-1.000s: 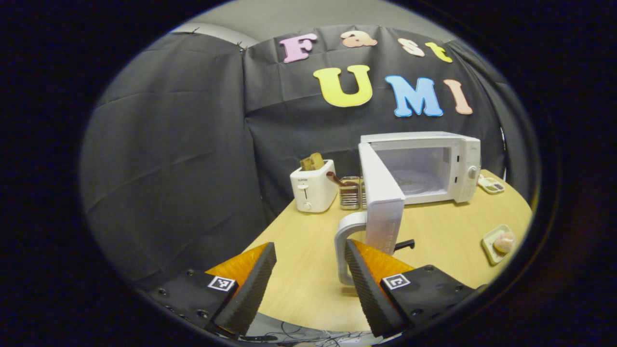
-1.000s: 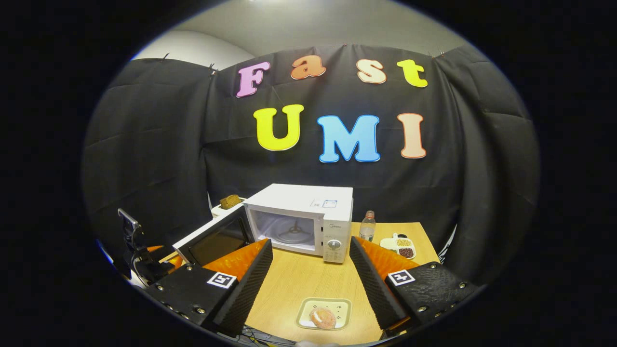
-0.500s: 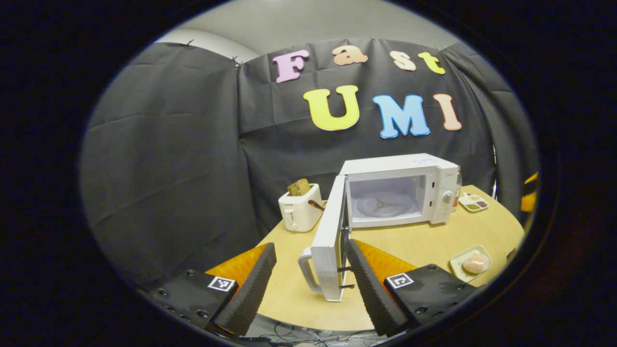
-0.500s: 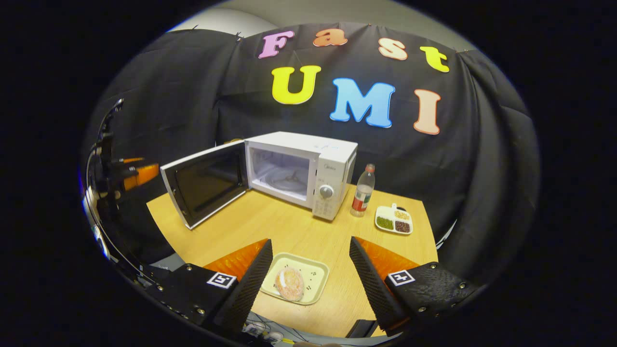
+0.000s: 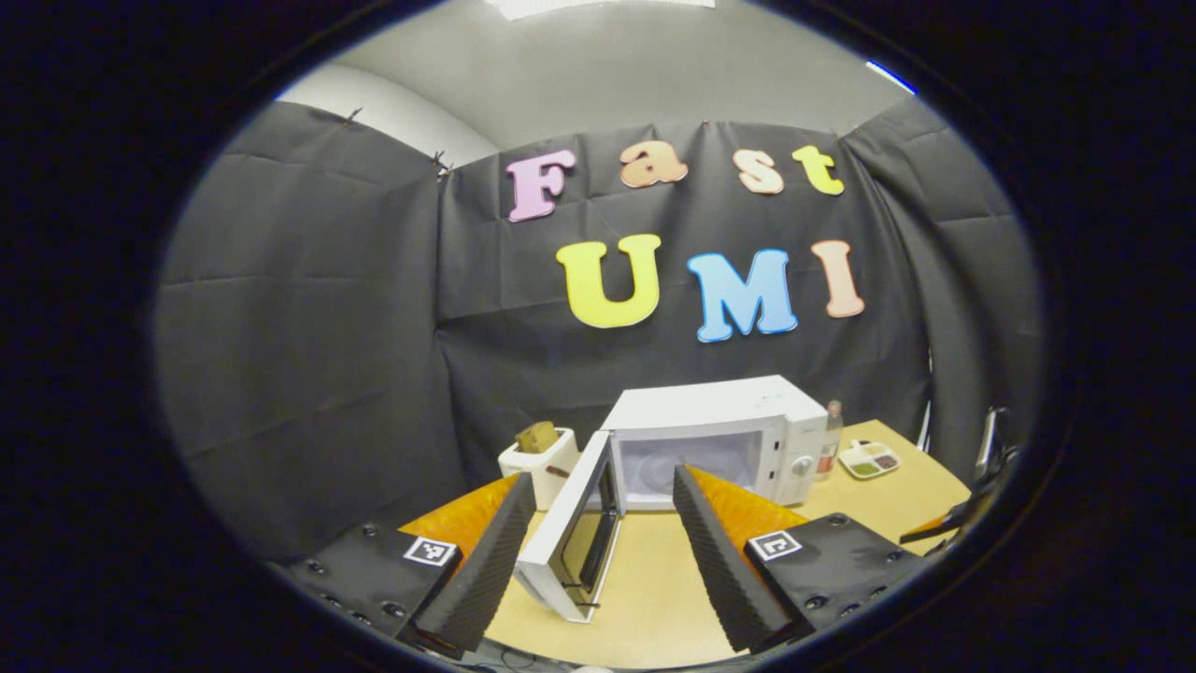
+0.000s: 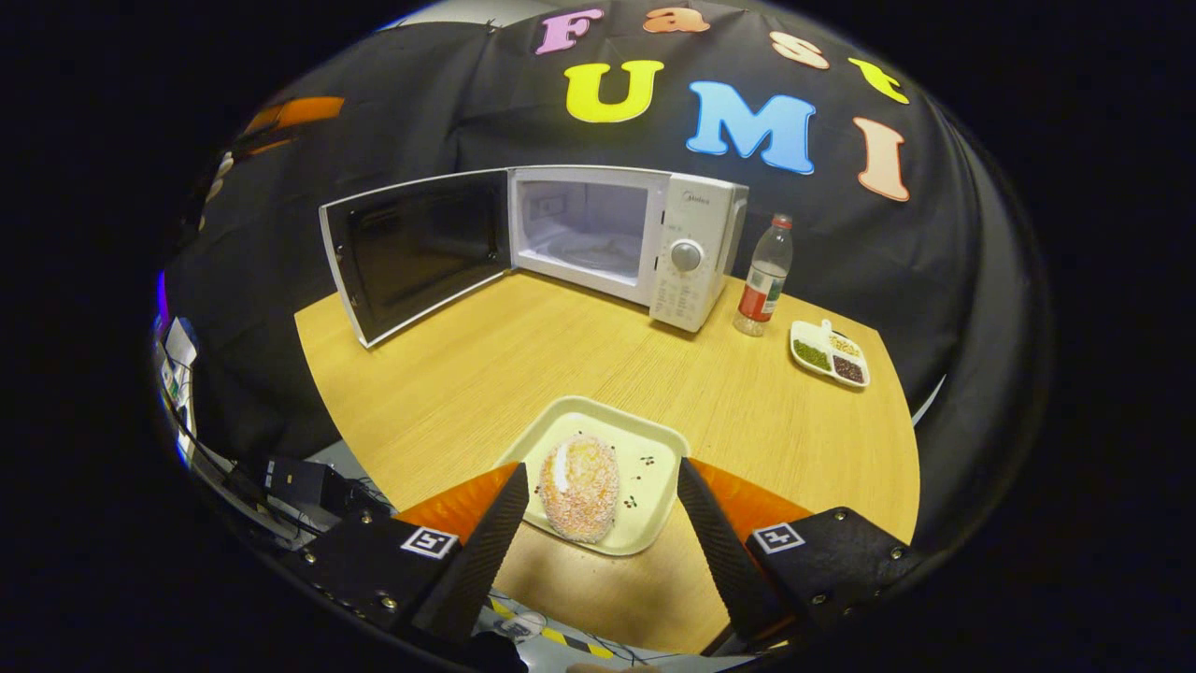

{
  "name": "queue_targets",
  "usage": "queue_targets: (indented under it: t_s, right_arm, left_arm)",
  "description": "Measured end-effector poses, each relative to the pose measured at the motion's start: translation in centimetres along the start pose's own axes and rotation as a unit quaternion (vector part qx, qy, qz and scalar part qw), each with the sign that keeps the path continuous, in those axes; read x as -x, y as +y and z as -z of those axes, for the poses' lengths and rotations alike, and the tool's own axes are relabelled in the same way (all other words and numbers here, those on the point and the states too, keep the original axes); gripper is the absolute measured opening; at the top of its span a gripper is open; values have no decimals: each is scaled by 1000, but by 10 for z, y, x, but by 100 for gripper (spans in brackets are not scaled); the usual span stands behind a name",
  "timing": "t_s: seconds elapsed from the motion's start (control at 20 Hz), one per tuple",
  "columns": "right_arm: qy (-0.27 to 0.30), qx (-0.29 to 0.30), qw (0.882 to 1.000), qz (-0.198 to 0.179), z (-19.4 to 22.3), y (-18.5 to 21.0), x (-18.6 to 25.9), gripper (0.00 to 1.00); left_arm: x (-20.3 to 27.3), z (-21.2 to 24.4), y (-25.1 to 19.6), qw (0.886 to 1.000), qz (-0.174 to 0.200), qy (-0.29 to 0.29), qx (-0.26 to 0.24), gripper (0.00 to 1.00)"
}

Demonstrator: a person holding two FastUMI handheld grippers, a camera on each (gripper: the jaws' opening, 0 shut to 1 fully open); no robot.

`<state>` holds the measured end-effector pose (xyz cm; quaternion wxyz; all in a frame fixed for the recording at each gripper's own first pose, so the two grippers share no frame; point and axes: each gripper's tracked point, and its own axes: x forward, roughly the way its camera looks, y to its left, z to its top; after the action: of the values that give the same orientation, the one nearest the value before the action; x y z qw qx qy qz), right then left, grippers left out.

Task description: Open the microwave oven with the left hand, put the food in, and close the microwave oven.

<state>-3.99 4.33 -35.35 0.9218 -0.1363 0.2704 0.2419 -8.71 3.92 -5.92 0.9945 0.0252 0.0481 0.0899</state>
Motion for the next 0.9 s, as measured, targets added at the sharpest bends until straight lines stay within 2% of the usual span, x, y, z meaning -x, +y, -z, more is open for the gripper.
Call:
queue_targets:
  t_s: [0.05, 0.2, 0.5, 0.8, 0.85, 0.9]
  right_arm:
    - [7, 3, 1000, -1, 4, 4, -8, 99]
    - [30, 4, 1000, 2, 18, 10, -32, 99]
    - [62, 2, 998, 13, 30, 16, -62, 99]
    - [81, -2, 997, 14, 31, 15, -77, 98]
    - [81, -3, 997, 12, 31, 16, -77, 97]
    - [83, -4, 996, 15, 32, 14, -77, 89]
  left_arm:
    - [-1, -7, -4, 1000, 7, -4, -3, 94]
    - [-5, -18, -9, 1000, 22, -10, -16, 100]
    - [-15, -30, -10, 999, 45, -13, -13, 100]
    - [-28, -28, 2, 999, 50, -11, -15, 100]
    - [-30, -26, 4, 999, 50, -10, -12, 100]
    - [-32, -25, 5, 999, 50, -9, -9, 100]
